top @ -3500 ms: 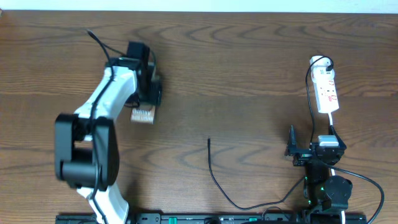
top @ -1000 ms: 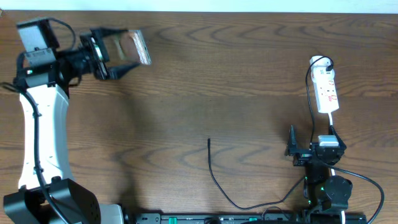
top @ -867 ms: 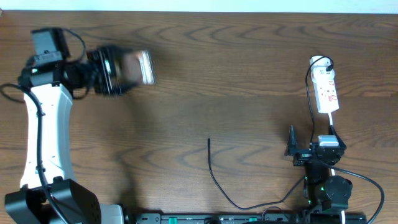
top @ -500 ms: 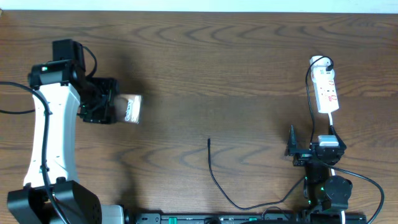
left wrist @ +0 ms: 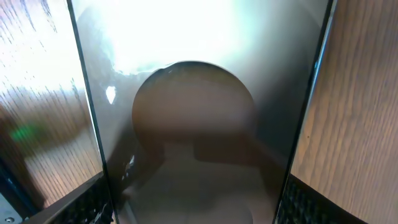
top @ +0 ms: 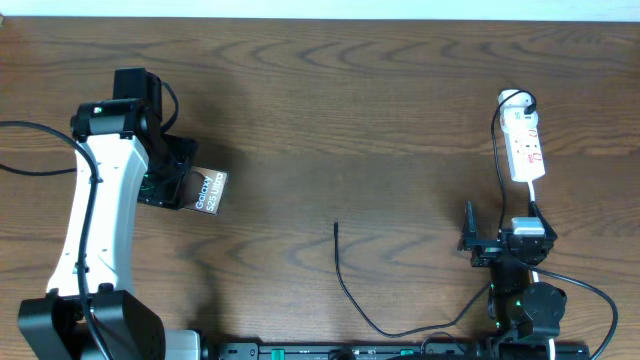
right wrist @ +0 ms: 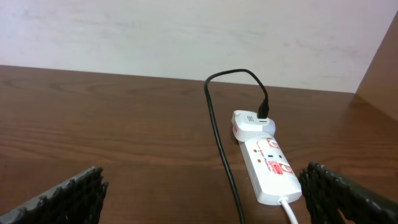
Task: Plug charger to phone and switch on socket
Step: 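Move the right gripper toward the phone held by the left gripper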
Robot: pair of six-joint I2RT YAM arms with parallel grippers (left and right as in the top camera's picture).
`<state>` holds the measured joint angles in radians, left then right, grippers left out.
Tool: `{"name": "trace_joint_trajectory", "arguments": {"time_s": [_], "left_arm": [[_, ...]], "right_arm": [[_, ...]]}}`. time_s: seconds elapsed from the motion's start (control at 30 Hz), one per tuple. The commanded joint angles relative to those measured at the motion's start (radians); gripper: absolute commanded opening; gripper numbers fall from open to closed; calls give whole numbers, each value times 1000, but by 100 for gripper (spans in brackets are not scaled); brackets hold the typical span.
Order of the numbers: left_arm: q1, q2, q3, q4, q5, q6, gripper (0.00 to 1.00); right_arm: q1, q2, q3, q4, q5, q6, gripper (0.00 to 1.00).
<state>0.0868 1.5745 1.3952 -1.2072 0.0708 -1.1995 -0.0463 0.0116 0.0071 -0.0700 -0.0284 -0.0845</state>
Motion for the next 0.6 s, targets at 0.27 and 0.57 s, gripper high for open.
{"name": "trace_joint_trajectory", "arguments": {"time_s": [0.27,0.57], "left_arm": [[-4,-24,-4,-7,-30,8,8],[-5,-24,-4,12,26,-32,7]], "right_arm": [[4,-2,24,278,-72,605,99],[4,313,437,221,-182,611,99]]}}
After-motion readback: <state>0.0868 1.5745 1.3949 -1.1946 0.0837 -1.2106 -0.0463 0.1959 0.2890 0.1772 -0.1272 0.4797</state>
